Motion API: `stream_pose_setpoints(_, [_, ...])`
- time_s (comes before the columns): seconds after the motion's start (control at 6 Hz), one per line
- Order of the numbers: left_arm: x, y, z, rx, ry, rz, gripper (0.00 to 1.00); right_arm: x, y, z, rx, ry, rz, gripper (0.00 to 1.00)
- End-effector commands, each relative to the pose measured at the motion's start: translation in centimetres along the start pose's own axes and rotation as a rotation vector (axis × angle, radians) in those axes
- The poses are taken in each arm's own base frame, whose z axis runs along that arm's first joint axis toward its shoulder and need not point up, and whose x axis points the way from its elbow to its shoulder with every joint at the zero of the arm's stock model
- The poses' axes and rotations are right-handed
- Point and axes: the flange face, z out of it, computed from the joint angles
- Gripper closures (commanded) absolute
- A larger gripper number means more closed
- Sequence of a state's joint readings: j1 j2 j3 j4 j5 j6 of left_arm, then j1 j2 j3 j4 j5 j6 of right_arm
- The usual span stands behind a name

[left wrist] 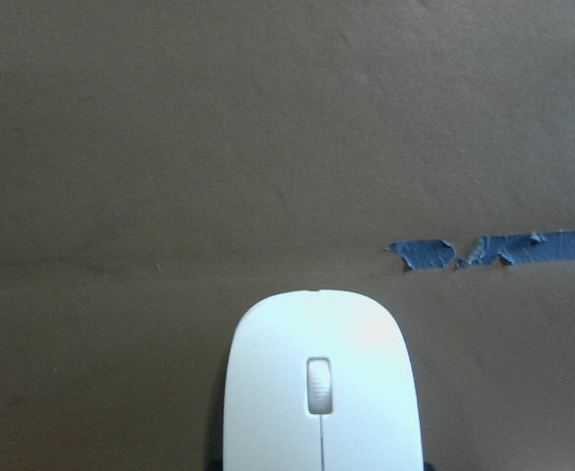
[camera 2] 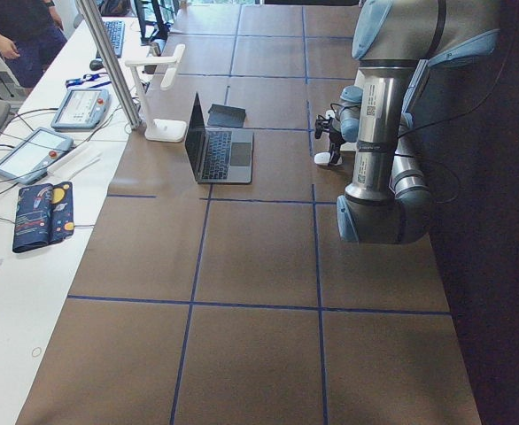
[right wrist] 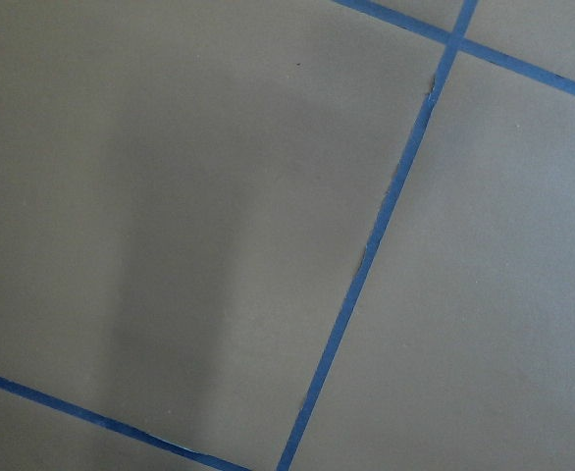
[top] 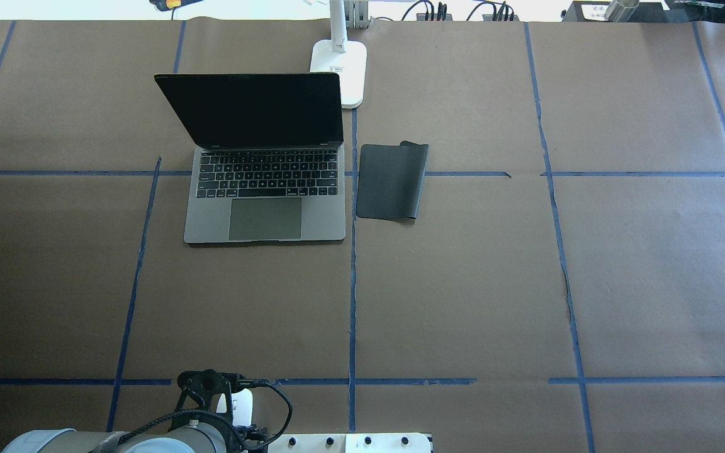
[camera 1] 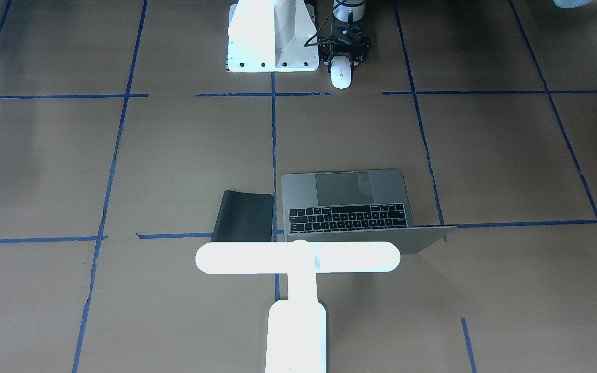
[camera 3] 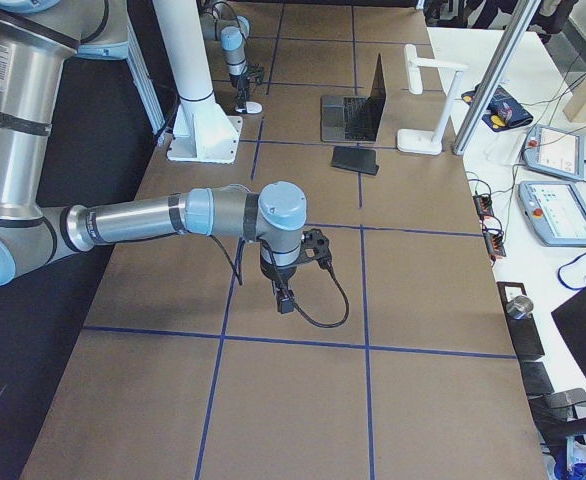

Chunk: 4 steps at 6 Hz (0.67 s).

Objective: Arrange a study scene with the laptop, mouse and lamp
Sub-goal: 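Grasp the white mouse with the left gripper and lift it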

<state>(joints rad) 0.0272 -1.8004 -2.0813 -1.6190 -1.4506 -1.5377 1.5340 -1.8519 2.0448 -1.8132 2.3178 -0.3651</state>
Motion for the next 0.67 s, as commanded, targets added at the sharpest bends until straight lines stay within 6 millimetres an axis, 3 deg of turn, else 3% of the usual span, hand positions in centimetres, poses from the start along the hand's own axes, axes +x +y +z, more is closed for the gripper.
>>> stream_pose_setpoints(0.0, [0.2,-2.6,-2.4,0.031,0.039,0.002,0.92,0.0,0.0,0.0,-0.001,0.000,0.001,0.00])
stream_pose_setpoints(0.17, [2.2,-6.2,-4.5,0.045,0.089,0.029,0.92,0.1,0.0,0.1,-0.002,-0.001,0.002,0.00])
stream_pose_setpoints(0.5, [4.4,-12.6,-7.0,0.049,0.147,-0.043,0.92,0.1,0.1,0.1,-0.003,-0.001,0.003,0.00])
